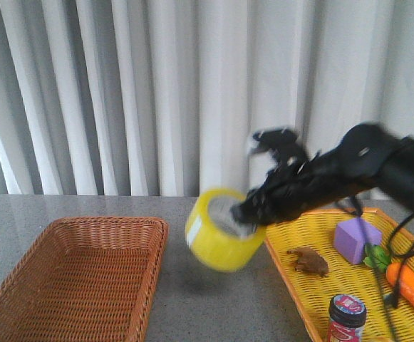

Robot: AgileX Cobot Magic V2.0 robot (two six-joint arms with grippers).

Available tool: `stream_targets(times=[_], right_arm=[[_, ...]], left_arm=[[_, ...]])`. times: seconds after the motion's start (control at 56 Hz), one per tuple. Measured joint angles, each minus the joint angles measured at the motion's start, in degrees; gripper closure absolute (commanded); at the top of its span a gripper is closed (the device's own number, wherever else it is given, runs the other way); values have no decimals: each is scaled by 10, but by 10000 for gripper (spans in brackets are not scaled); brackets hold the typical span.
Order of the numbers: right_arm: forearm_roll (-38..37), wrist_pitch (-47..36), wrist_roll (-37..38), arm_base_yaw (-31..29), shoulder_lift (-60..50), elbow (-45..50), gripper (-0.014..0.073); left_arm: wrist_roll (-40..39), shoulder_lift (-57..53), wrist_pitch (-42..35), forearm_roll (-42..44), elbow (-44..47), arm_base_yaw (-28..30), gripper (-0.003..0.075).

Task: Transfer tape with both arms
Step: 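Lift the tape roll with the right gripper and set it on the table, then open the right gripper and withdraw the right arm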

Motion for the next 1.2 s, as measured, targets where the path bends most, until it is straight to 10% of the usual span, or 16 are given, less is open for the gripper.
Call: stream_targets(times=[0.696, 1.196], right_arm=[[-11, 106, 2, 9, 106, -1, 232], [-8, 39, 14, 8, -23, -2, 228]], left_arm=[[0, 0, 17, 0, 0, 0, 374], [0, 0, 18, 1, 0, 0, 374]])
